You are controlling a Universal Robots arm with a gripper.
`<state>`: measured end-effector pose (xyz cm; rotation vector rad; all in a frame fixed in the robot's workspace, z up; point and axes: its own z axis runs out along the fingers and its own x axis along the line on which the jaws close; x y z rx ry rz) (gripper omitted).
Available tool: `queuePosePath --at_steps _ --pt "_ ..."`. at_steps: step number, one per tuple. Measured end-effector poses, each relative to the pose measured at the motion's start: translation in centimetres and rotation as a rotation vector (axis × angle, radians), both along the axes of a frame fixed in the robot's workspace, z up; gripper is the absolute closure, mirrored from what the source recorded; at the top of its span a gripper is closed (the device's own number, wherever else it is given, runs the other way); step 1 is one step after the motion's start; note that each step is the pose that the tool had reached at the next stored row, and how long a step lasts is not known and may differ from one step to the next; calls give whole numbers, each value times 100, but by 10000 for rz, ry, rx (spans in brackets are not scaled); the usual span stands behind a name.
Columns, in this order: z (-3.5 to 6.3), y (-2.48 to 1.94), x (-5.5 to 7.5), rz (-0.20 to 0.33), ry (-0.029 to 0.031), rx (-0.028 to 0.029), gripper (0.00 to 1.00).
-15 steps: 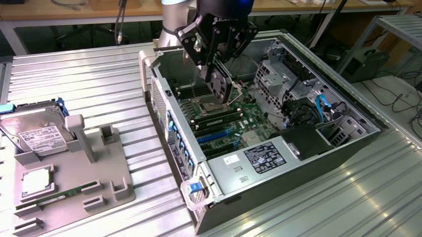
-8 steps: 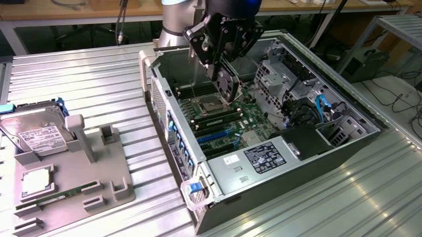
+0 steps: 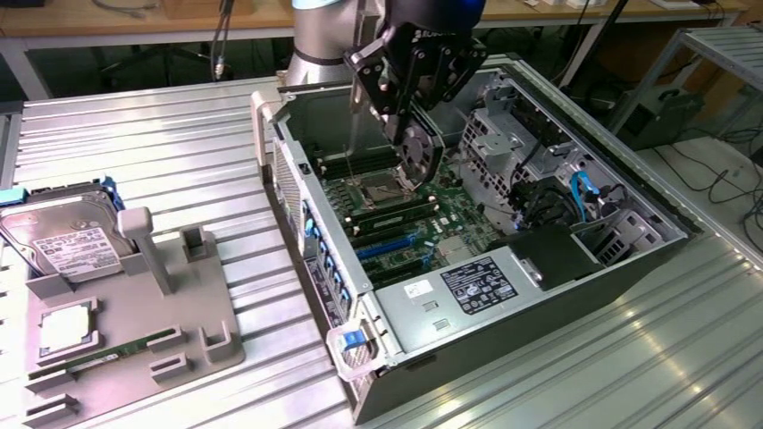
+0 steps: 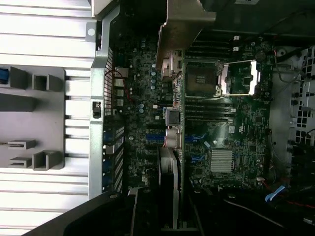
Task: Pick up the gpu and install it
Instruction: 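Pick up the gpu and move the gpu toward the slot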
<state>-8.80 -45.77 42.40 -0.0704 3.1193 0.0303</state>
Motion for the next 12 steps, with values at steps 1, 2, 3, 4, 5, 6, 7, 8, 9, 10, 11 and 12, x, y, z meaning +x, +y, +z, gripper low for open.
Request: queuePosePath --at_steps 1,2,3,4,5,6,7,8,9,10,11,12 --pt "0 0 19 0 0 0 72" --pt "0 0 39 -1 0 0 72" --pt "0 0 65 0 0 1 72" --pt "0 0 92 1 1 1 72" --pt "0 0 104 0 1 1 72" --pt "0 0 121 1 1 0 72" --pt "0 0 139 0 1 0 72" --pt "0 0 158 -1 1 1 72" --pt "0 0 177 -1 1 1 72" --pt "0 0 192 0 1 1 72" --pt "0 0 214 0 2 0 72" --pt "0 0 228 0 1 0 72"
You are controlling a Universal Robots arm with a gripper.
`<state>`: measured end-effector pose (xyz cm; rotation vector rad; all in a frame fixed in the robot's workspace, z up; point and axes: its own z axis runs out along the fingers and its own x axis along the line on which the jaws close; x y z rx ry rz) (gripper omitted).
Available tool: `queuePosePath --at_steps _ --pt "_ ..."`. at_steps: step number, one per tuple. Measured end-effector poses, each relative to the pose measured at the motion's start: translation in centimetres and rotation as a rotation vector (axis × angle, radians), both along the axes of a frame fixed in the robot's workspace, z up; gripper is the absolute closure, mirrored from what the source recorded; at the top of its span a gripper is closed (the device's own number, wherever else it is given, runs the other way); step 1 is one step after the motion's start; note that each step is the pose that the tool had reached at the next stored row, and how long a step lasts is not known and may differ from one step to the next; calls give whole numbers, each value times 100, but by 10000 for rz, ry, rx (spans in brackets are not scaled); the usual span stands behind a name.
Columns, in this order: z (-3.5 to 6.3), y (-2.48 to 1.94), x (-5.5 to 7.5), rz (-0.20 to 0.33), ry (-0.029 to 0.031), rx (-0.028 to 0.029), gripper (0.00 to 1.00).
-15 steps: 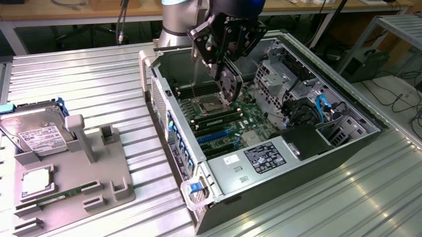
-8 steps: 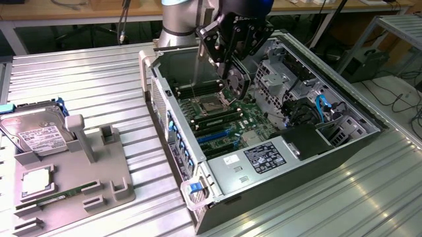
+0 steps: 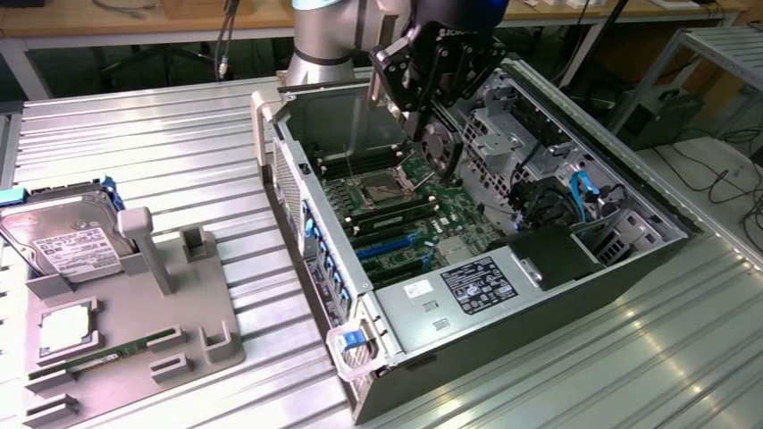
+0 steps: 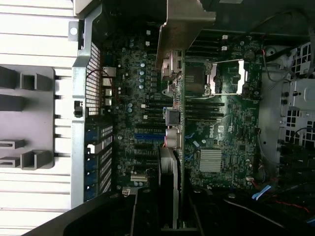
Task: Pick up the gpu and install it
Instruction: 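Pick up the gpu and move the gpu toward the slot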
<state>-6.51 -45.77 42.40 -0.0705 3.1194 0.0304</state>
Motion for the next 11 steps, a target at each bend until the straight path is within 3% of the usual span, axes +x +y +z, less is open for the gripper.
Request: queuePosePath --at_steps 11 --pt "0 0 200 0 2 0 72"
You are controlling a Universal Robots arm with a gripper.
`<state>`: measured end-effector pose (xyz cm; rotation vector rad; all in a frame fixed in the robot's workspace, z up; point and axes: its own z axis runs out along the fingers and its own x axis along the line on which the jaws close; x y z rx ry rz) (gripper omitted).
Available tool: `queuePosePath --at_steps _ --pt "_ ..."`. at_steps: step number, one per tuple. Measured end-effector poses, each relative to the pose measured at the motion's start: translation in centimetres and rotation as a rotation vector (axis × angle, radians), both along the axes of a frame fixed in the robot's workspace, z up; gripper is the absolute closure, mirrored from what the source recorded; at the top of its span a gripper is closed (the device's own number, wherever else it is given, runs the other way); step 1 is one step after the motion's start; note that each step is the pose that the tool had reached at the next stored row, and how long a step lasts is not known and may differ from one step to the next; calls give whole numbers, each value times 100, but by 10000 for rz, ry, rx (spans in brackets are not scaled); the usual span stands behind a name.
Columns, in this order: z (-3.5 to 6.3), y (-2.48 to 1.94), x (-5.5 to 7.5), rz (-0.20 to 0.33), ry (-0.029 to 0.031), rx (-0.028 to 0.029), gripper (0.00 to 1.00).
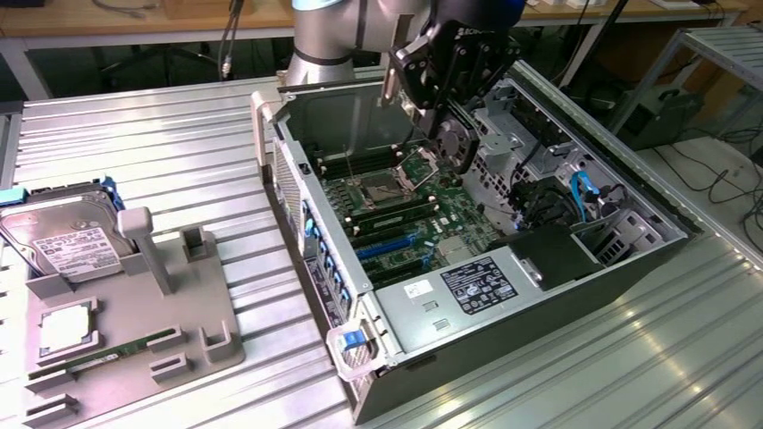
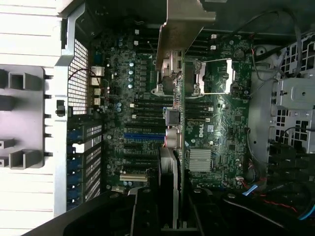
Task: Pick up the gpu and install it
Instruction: 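Pick up the gpu and move the gpu toward the slot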
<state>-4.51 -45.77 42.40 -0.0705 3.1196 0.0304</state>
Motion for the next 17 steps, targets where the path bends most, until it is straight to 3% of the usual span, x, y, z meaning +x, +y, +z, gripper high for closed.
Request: queuePosePath --at_steps 17 --pt "0 0 302 0 2 0 72"
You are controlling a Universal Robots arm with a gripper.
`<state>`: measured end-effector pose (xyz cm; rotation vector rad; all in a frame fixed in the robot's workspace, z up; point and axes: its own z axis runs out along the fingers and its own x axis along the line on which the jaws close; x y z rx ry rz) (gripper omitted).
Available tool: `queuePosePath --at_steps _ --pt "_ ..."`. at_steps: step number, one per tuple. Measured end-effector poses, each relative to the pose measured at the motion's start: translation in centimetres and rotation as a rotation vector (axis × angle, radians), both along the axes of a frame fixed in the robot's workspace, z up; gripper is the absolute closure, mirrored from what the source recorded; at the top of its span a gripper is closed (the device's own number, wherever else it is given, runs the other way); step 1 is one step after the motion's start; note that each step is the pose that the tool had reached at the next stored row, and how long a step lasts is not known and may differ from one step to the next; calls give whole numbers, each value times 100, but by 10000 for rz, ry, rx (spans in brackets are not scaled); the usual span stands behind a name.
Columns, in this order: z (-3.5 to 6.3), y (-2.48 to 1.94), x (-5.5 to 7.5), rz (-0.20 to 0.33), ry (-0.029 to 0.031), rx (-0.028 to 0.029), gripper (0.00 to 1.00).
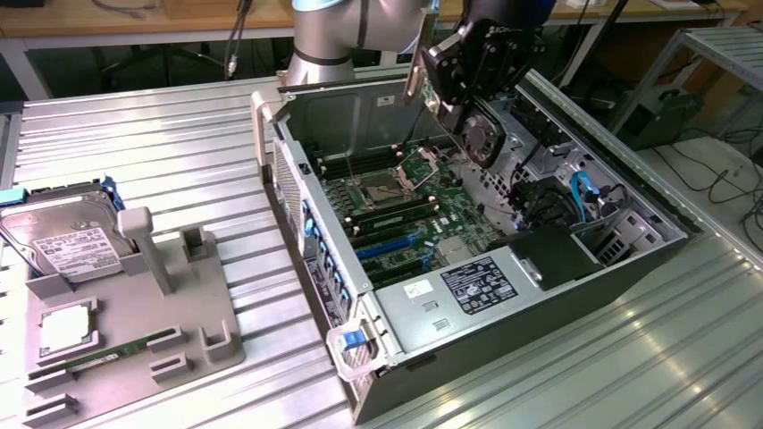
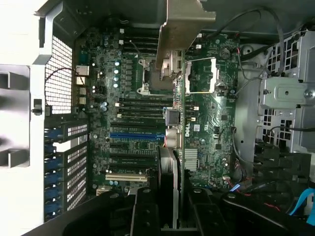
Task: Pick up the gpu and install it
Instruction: 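Pick up the gpu and move the gpu toward the slot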
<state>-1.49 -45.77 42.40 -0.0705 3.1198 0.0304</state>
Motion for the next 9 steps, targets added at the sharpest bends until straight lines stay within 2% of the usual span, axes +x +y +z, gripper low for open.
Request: queuePosePath --at_steps 7,9 --pt "0 0 220 -32 1 -1 72" --pt "0 0 247 -83 1 -1 72"
